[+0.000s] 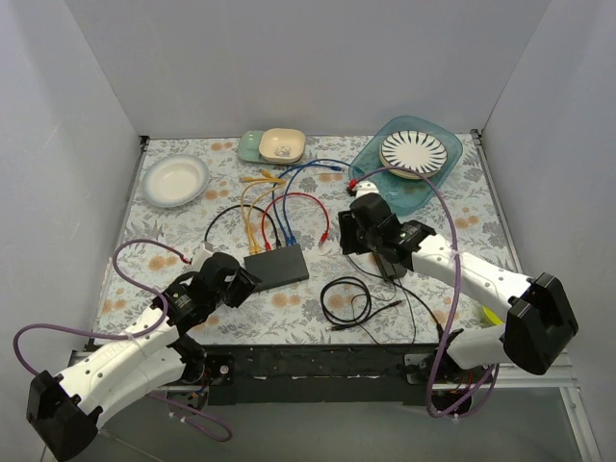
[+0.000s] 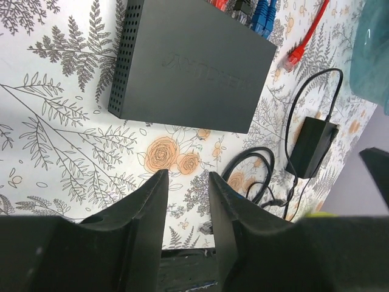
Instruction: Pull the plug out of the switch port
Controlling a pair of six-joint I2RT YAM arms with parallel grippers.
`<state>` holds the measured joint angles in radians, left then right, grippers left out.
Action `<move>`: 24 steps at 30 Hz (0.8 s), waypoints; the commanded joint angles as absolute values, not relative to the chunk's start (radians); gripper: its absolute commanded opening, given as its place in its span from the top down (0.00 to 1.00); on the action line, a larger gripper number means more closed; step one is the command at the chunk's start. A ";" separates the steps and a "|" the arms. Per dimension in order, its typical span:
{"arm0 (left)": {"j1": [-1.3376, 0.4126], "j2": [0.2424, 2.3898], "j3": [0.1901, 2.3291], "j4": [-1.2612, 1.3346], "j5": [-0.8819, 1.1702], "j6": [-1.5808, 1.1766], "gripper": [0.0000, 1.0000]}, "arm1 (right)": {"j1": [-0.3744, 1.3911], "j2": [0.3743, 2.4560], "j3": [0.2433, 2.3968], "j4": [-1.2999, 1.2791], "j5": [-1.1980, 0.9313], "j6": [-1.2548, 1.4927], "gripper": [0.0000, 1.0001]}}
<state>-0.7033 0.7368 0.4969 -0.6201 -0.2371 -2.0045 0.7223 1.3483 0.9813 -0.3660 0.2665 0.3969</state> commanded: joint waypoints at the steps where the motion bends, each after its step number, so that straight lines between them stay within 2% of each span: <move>1: -0.704 0.707 0.526 -0.698 -0.281 -2.060 0.67 | 0.851 1.351 0.927 -0.339 0.217 0.469 0.48; 3: -0.704 0.701 0.519 -0.701 -0.275 -2.071 0.68 | 0.900 1.393 0.890 -0.312 0.186 0.494 0.57; 4: -0.704 0.701 0.512 -0.704 -0.273 -2.075 0.68 | 0.914 1.407 0.853 -0.301 0.160 0.509 0.70; 7: -0.704 0.696 0.502 -0.707 -0.267 -2.088 0.69 | 0.943 1.439 0.798 -0.243 0.114 0.540 0.83; 14: -0.704 0.696 0.485 -0.704 -0.244 -2.109 0.70 | 0.937 1.511 0.732 -0.244 0.115 0.574 0.93; 16: -0.704 0.701 0.488 -0.707 -0.244 -2.112 0.70 | 0.885 1.520 0.715 -0.262 0.115 0.587 0.99; 24: -0.704 0.701 0.500 -0.724 -0.268 -2.134 0.70 | 0.517 1.646 0.768 -0.393 0.176 0.618 0.99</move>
